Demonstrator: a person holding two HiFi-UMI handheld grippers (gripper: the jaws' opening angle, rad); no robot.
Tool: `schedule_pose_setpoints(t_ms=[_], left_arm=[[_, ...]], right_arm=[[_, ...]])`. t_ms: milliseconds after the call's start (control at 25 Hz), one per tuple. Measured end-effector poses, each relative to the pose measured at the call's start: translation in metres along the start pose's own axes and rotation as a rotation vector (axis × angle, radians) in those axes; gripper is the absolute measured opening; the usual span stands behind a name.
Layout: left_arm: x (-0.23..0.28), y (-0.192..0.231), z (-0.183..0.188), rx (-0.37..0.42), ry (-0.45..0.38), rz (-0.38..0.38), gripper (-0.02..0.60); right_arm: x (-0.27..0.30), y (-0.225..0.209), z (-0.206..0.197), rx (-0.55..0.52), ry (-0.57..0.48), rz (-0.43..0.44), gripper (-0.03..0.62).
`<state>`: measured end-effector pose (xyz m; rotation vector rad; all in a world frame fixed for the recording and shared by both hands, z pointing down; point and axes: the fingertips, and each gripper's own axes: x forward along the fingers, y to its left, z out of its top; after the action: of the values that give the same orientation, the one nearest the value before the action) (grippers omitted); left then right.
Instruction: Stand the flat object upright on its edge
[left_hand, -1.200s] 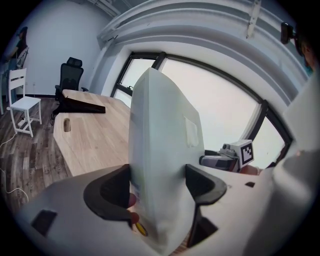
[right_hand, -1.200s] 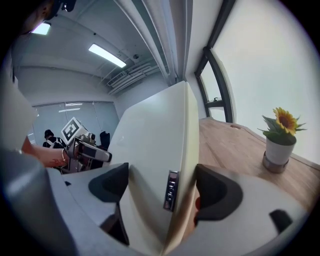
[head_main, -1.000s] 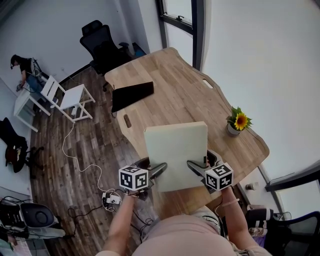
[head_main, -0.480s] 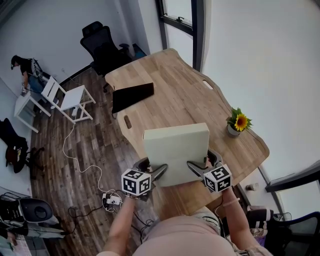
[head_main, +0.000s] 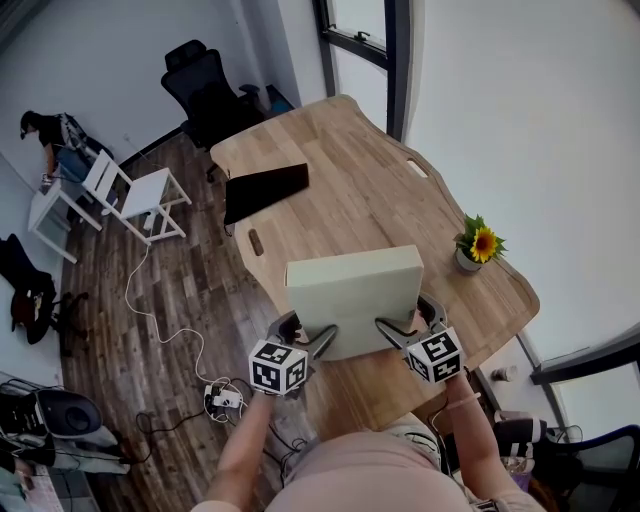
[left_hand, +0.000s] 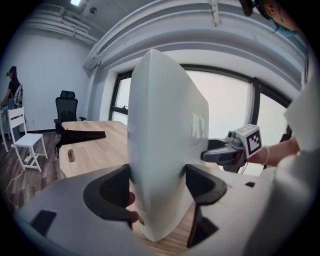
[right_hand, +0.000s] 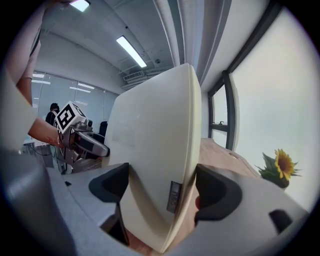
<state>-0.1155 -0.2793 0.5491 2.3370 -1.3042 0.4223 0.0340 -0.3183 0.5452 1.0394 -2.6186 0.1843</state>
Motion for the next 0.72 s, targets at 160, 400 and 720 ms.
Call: schedule_pose_setpoints(t_ms=[160, 400, 720], left_arm=[[-0.002, 0.0, 0.0, 0.04, -0.022, 0.012, 0.321], [-0.001, -0.001, -0.004, 0.08, -0.03, 0.019, 0.324], [-0.003, -0.005, -0.01, 0.092, -0.034, 0.022, 0.327]], right_arm=[[0.0, 0.002, -0.001, -0.01, -0.01, -0.007, 0.417], [-0.003, 0.005, -0.002, -0.057, -0.014, -0.025, 0.417], [-0.006, 0.009, -0.004, -0.046, -0.031, -0.023, 0.419]])
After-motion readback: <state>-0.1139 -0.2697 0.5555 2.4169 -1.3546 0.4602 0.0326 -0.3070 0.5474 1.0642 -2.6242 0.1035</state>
